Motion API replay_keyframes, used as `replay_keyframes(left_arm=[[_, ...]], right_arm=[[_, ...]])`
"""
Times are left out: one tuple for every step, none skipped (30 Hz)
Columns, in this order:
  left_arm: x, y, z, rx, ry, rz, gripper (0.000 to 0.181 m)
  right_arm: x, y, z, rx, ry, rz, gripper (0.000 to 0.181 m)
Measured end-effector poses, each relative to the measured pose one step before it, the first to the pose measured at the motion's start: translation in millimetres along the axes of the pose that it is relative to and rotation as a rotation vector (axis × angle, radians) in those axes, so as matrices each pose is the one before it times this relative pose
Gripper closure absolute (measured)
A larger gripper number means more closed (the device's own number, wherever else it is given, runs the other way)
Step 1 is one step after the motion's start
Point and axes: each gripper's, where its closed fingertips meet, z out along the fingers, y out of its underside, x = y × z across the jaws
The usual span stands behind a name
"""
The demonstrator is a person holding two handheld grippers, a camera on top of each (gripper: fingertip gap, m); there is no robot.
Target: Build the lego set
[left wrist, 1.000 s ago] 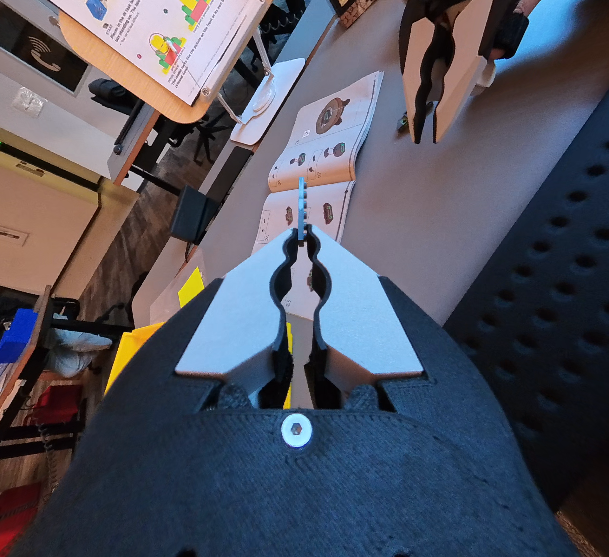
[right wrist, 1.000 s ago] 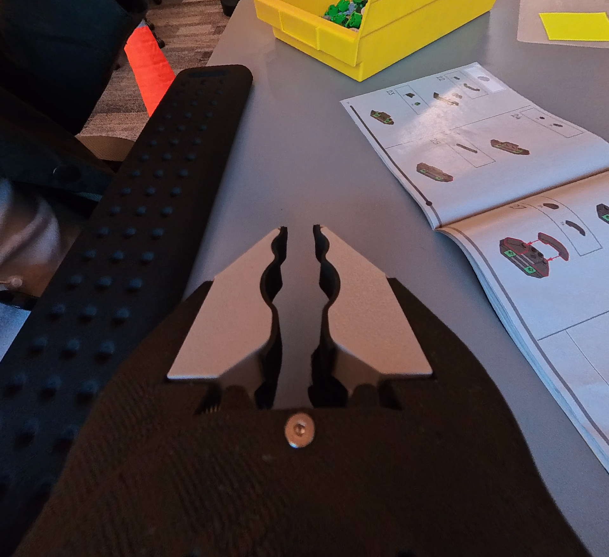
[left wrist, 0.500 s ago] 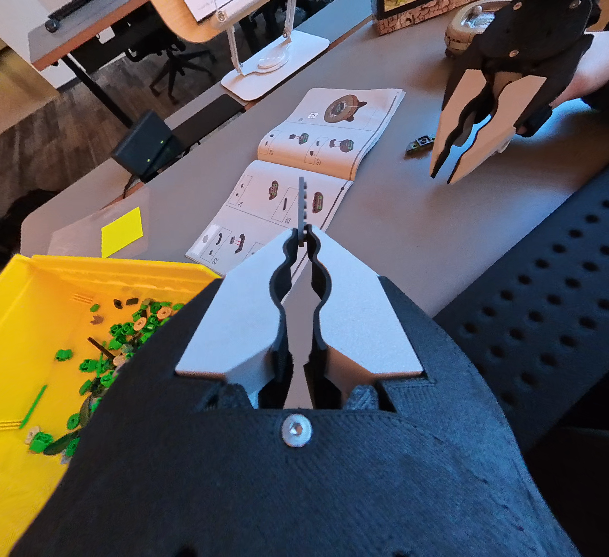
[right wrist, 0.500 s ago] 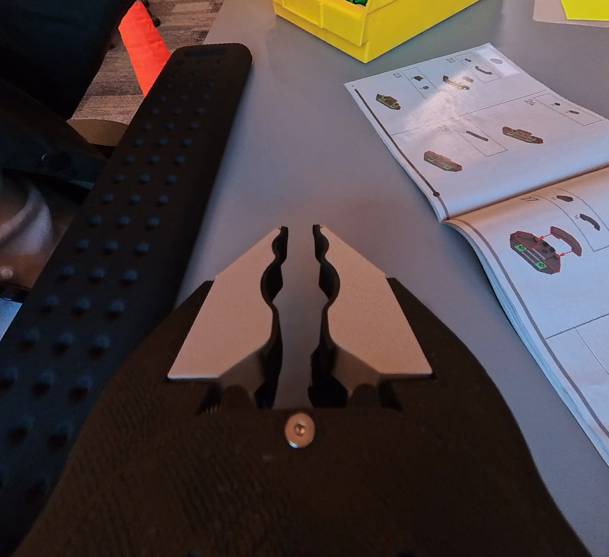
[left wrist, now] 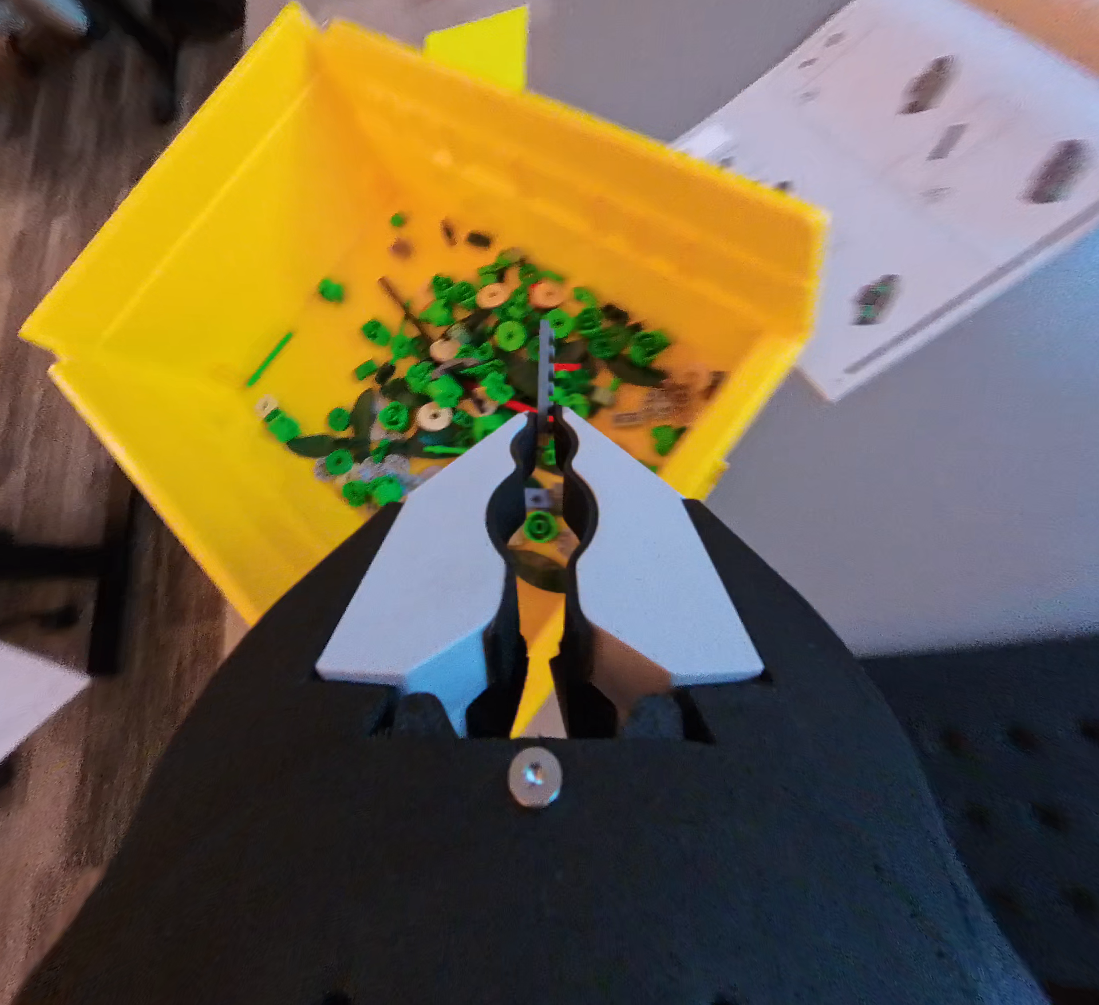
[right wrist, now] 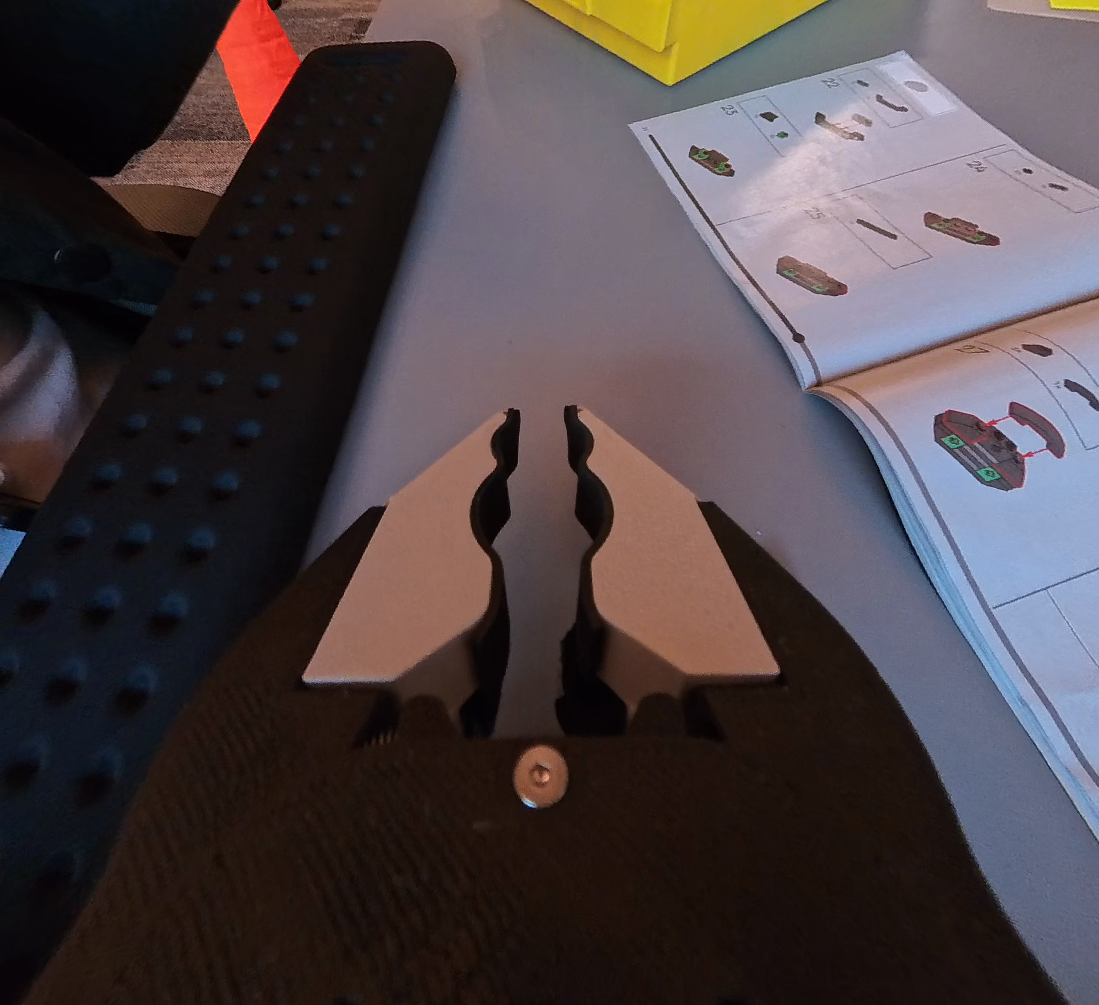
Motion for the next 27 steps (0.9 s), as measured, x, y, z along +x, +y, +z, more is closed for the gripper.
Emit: replay_keyframes(left_arm=[[-10.54, 3.31, 6.95, -0.0098, -0.0224, -0.0283, 0.178], [-5.8, 1.51, 6.44, -0.0041, 0.0042, -0.0365, 0.178], [-2.81, 0.64, 5.71, -0.0012, 0.0182, -0.0371, 0.178], [-2.85, 0.43, 4.61, -0.0022, 0.0133, -0.0361, 0.178], [-3.92, -0.01, 3.51, -0.0022, -0.0001, -0.0337, 0.172], [-5.13, -1.24, 2.57, 0.0029, -0.0148, -0.0307, 0.151], [-4.1, -2.16, 1.01, 0.01, -0.0163, -0.0248, 0.135], [-0.39, -4.03, -0.8, 0.0279, 0.0, -0.0177, 0.127], [0.89, -5.91, -2.74, 0.0459, 0.0017, -0.0145, 0.122], [1.28, -6.97, -4.42, 0.0544, -0.0022, -0.0086, 0.119], [4.32, -7.49, -5.76, 0.0604, 0.0088, -0.007, 0.118], [7.66, -7.66, -6.44, 0.0604, 0.0231, -0.0059, 0.119], [10.16, -7.42, -6.29, 0.0539, 0.029, -0.0027, 0.119], [12.82, -7.25, -5.67, 0.0478, 0.0345, 0.0036, 0.119], [14.67, -6.3, -4.08, 0.0381, 0.0386, 0.0139, 0.119], [14.7, -4.67, -2.09, 0.0255, 0.0359, 0.0217, 0.119], [14.68, -2.8, 0.01, 0.0123, 0.0366, 0.0239, 0.119], [14.63, -1.37, 1.54, 0.0022, 0.0398, 0.0198, 0.119], [15.64, -1.01, 2.81, 0.0023, 0.0484, 0.0088, 0.119], [17.23, -0.93, 3.55, 0.0043, 0.0592, 0.0028, 0.119], [17.24, -0.82, 4.19, 0.0057, 0.0597, 0.0036, 0.12], [15.99, -0.23, 4.74, 0.0045, 0.0504, 0.0114, 0.121], [13.21, 0.58, 5.07, -0.0005, 0.0339, 0.0226, 0.123], [11.8, 0.74, 5.36, -0.0011, 0.0254, 0.0256, 0.125], [13.1, 0.96, 5.97, -0.0025, 0.0339, 0.0245, 0.128], [13.02, 1.66, 6.94, -0.0051, 0.0364, 0.015, 0.129], [11.89, 2.47, 8.28, -0.006, 0.0305, -0.0034, 0.128]], right_arm=[[-0.08, 0.33, 0.01, -0.0021, 0.0006, -0.0012, 0.167], [0.08, 0.47, 0.07, -0.0028, 0.0005, -0.0008, 0.167], [0.22, 0.48, 0.06, -0.0018, 0.0006, -0.0003, 0.167], [0.35, 0.5, -0.1, -0.0022, 0.0017, 0.0004, 0.167], [0.7, 0.62, -0.2, -0.0029, 0.0033, 0.0003, 0.167], [1.12, 0.36, -0.5, -0.0018, 0.0065, -0.0013, 0.167], [2.02, -0.02, -1.03, -0.0005, 0.0118, -0.0031, 0.167], [2.87, -0.7, -1.95, 0.0015, 0.0176, -0.0051, 0.167], [6.2, -1.53, -3.96, 0.0018, 0.0394, -0.01, 0.168], [11.02, -3.6, -7.32, 0.0063, 0.0747, -0.0259, 0.17], [15.09, -4.96, -11.11, 0.015, 0.1014, -0.0414, 0.171], [18.85, -3.89, -13.3, 0.0117, 0.1158, -0.0398, 0.172], [19.32, -0.7, -12.92, -0.001, 0.107, -0.0313, 0.172], [14.92, 1.64, -9.94, -0.0056, 0.0708, -0.0176, 0.172], [9.36, 3.38, -6.12, -0.0069, 0.0307, 0.01, 0.171], [5.74, 5.59, -2.84, -0.0164, 0.0077, 0.0357, 0.166], [1.58, 6.9, 0.08, -0.0236, -0.0177, 0.0473, 0.158], [-0.85, 7.64, 1.82, -0.0294, -0.028, 0.041, 0.154], [-0.43, 6.98, 2.78, -0.0262, -0.0198, 0.0277, 0.15], [-0.77, 5.56, 3.16, -0.0212, -0.0159, 0.0216, 0.147], [-2.47, 3.83, 3.4, -0.0149, -0.0207, 0.0167, 0.147], [-3.78, 3.18, 3.84, -0.0144, -0.0241, 0.0155, 0.147], [-3.69, 3.75, 4.2, -0.0202, -0.0209, 0.0138, 0.147], [-2.86, 4.4, 4.51, -0.0253, -0.0127, 0.0084, 0.146], [-2.49, 5.18, 4.63, -0.0305, -0.0106, 0.0032, 0.146], [-1.57, 5.23, 4.36, -0.0308, -0.0045, 0.0, 0.146], [-1.58, 4.63, 4.05, -0.0264, -0.0065, -0.0002, 0.145]])
